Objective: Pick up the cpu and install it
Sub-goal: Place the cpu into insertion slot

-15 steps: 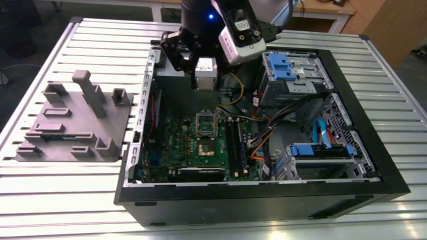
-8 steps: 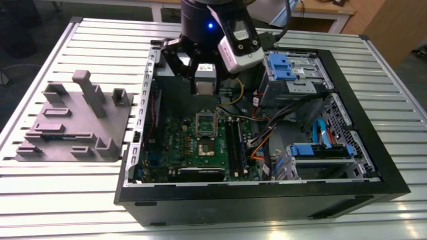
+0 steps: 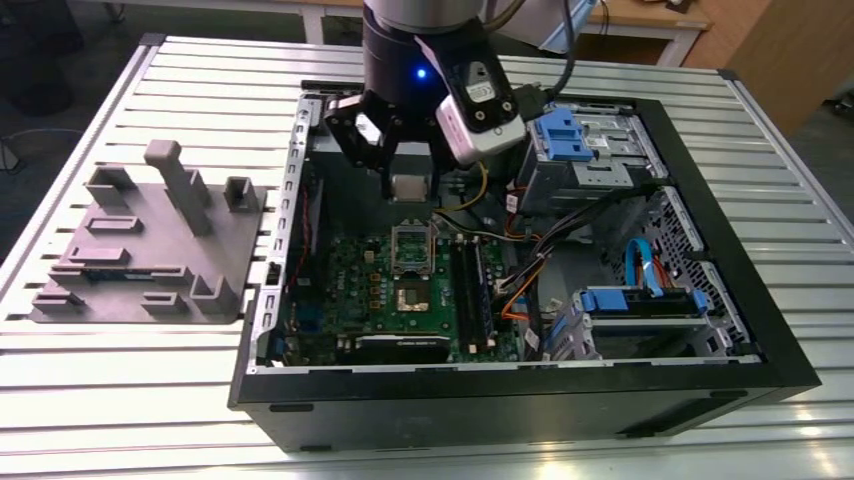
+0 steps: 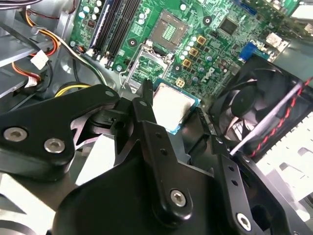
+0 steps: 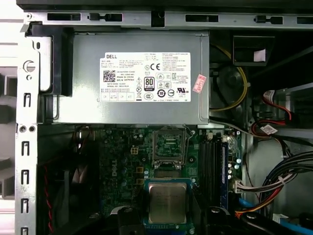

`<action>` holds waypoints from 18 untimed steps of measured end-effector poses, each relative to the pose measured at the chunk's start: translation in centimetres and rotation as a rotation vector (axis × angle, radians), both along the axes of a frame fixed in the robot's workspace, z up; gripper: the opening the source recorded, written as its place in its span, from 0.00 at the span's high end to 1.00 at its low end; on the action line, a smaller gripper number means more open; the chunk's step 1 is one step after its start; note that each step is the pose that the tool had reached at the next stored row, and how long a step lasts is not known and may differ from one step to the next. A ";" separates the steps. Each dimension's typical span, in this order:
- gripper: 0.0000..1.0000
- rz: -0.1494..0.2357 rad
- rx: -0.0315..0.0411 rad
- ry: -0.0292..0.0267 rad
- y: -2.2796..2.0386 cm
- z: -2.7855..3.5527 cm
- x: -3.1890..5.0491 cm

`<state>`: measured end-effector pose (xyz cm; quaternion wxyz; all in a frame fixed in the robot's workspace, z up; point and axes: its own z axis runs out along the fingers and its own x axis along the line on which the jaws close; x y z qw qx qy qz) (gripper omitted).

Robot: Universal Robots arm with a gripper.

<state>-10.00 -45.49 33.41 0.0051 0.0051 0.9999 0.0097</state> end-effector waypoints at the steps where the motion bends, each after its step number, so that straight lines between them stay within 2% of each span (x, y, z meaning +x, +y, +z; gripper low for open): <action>1: 0.53 0.001 0.0001 0.0000 0.00 -0.18 0.02; 12: 0.53 0.007 0.0000 0.0000 0.00 -2.15 0.05; 18: 0.53 0.007 -0.0001 0.0001 0.00 -2.25 0.05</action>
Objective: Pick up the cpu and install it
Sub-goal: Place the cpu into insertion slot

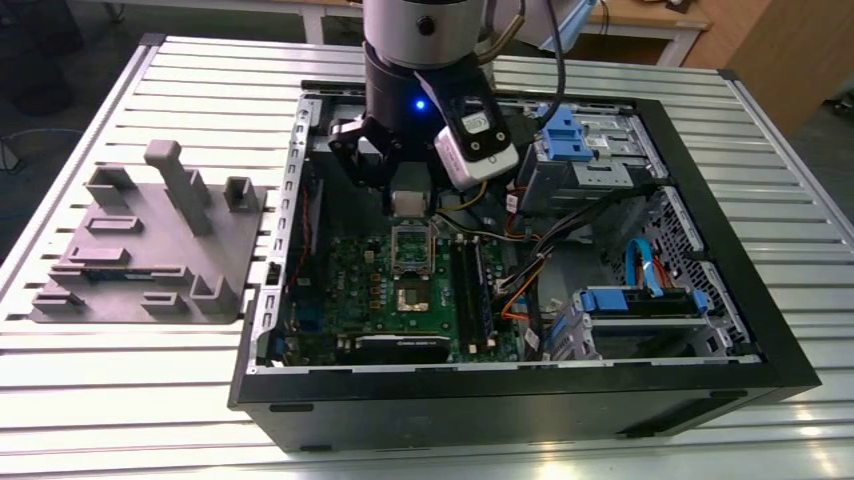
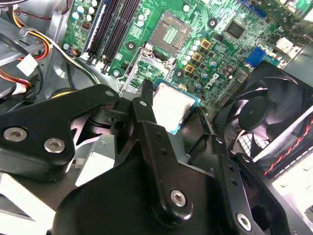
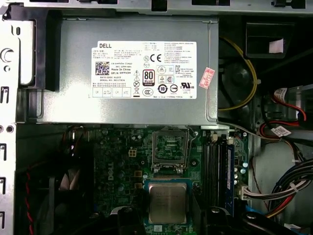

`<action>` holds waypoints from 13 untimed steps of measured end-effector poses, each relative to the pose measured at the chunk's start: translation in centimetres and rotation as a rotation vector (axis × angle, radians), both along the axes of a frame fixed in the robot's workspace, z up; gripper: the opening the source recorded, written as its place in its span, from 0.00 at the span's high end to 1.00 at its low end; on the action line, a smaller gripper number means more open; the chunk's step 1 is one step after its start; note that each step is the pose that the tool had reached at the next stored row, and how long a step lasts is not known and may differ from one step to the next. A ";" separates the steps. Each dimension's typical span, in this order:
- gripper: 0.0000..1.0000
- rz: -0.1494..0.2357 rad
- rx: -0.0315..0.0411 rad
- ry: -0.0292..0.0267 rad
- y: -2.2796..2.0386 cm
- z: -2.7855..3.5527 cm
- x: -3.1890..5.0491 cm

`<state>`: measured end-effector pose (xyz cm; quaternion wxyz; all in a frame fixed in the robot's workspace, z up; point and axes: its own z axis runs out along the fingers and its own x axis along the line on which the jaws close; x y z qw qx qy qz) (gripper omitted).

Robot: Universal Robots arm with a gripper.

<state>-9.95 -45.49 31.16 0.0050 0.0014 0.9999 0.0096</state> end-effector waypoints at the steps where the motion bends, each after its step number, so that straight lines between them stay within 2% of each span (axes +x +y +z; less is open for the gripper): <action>1: 0.53 0.000 -0.0001 0.0000 0.00 0.00 0.00; 8: 0.53 0.000 0.0005 -0.0003 0.00 -0.16 0.00; 13: 0.53 0.000 0.0001 0.0000 0.00 -1.01 0.00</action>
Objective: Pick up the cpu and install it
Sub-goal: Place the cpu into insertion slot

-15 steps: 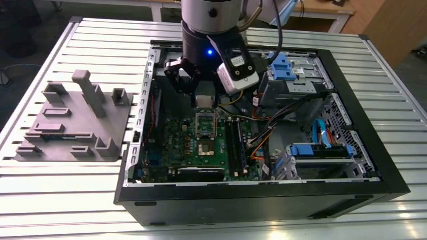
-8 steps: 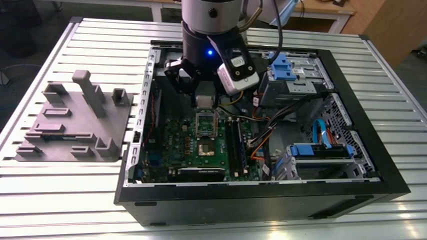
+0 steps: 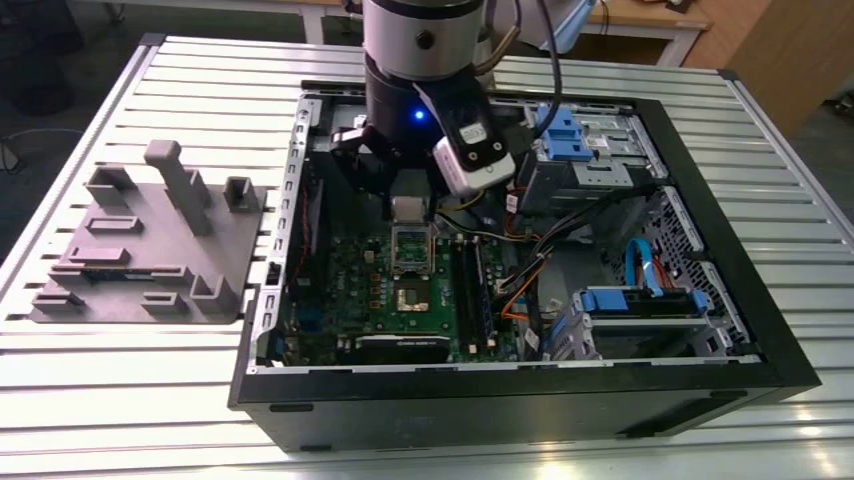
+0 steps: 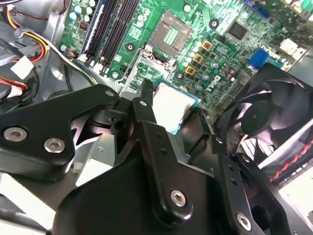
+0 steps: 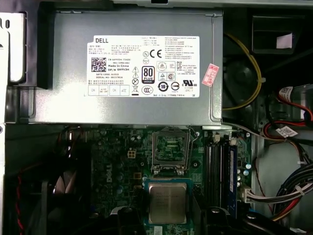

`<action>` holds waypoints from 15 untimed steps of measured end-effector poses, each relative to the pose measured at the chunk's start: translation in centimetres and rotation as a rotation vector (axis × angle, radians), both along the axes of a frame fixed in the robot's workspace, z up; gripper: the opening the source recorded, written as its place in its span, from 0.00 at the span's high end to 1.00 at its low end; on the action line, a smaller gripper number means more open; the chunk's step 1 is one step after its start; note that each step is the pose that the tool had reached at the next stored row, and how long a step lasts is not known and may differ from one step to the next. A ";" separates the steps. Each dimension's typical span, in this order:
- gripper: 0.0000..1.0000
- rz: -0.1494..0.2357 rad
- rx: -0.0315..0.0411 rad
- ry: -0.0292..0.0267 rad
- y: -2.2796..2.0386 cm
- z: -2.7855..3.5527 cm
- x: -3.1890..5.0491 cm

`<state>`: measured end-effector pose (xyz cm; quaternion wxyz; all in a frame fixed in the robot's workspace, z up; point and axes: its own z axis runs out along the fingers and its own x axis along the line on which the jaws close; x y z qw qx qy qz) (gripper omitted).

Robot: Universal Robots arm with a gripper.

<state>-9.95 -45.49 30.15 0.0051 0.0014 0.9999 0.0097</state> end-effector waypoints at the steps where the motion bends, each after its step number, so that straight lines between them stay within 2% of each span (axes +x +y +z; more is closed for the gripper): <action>1: 0.53 0.000 0.0001 0.0000 0.00 -0.18 0.00; 15: 0.53 0.000 0.0000 0.0000 0.00 -2.70 0.00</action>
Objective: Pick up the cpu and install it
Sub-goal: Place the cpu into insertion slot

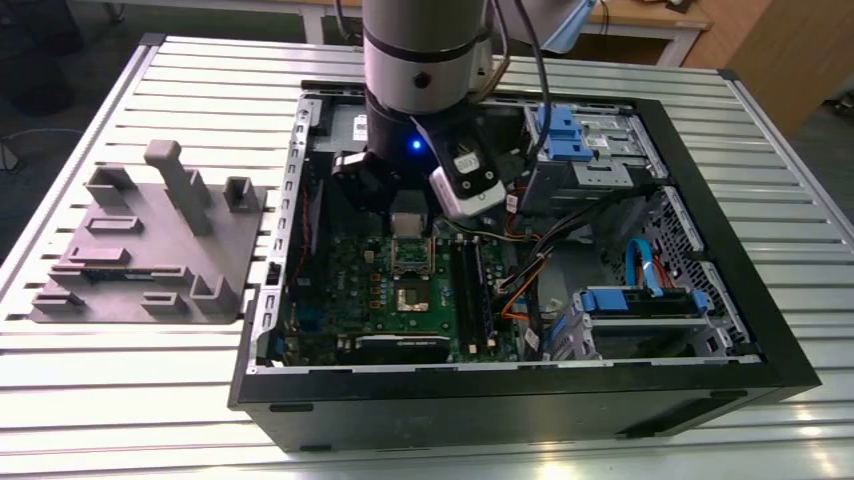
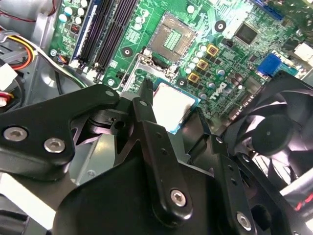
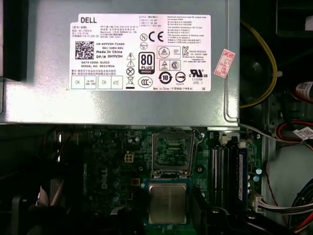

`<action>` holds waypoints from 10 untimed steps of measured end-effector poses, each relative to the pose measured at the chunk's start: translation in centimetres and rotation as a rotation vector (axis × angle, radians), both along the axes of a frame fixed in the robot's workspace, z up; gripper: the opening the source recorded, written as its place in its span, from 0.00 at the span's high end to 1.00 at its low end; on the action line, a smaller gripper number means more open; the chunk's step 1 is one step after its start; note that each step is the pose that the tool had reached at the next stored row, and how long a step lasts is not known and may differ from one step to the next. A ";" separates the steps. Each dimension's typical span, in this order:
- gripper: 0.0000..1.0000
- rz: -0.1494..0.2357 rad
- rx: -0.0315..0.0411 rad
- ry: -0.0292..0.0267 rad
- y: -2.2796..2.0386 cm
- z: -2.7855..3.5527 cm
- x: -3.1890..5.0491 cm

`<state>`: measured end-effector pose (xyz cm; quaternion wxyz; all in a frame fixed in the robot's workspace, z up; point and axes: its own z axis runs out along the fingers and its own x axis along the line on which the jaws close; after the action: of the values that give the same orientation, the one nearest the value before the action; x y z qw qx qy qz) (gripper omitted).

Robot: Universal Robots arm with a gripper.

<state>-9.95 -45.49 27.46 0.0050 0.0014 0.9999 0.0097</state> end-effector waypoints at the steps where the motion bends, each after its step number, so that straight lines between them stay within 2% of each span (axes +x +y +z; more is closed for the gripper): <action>1: 0.53 0.000 -0.0001 0.0000 0.00 -0.18 0.00; 6: 0.53 0.000 -0.0002 0.0000 0.00 -0.25 0.00; 10: 0.53 0.000 -0.0001 0.0001 -0.02 -0.92 0.00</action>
<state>-9.95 -45.51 26.53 0.0050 0.0014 0.9999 0.0096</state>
